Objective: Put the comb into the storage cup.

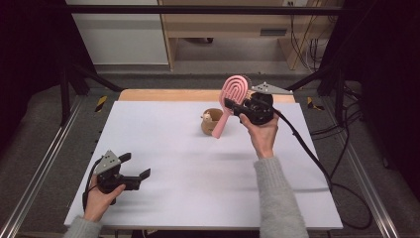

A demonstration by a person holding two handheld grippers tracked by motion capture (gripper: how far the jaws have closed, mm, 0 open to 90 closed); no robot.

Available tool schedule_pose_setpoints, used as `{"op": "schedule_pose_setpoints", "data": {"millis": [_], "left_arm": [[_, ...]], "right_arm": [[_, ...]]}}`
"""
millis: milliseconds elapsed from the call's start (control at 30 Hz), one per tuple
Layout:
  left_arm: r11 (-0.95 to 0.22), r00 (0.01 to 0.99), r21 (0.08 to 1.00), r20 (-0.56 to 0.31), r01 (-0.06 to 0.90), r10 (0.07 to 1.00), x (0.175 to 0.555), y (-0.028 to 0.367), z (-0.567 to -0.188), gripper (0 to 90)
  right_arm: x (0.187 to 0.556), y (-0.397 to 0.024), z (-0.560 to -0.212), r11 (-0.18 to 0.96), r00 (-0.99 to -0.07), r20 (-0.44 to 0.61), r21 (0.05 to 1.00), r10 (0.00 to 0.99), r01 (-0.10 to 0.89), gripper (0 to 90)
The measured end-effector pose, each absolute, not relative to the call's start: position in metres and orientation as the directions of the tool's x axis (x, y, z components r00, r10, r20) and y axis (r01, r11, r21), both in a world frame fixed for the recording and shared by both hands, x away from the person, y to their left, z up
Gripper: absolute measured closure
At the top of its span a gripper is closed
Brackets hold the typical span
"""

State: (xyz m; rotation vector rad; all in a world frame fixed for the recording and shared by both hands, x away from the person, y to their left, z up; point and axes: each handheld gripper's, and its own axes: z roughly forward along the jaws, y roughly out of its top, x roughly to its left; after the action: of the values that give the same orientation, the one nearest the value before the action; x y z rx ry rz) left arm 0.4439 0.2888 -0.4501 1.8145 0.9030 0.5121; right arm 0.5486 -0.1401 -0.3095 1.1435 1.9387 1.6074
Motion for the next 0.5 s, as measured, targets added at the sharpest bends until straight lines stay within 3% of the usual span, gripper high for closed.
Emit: {"op": "schedule_pose_setpoints", "data": {"millis": [500], "left_arm": [[-0.22, 0.632, 0.909, -0.059, 0.354, 0.772, 0.445, 0.289, -0.452, 2.0]], "right_arm": [[0.565, -0.14, -0.303, 0.01, -0.563, 0.191, 0.942, 0.804, 0.334, 62.6]]}}
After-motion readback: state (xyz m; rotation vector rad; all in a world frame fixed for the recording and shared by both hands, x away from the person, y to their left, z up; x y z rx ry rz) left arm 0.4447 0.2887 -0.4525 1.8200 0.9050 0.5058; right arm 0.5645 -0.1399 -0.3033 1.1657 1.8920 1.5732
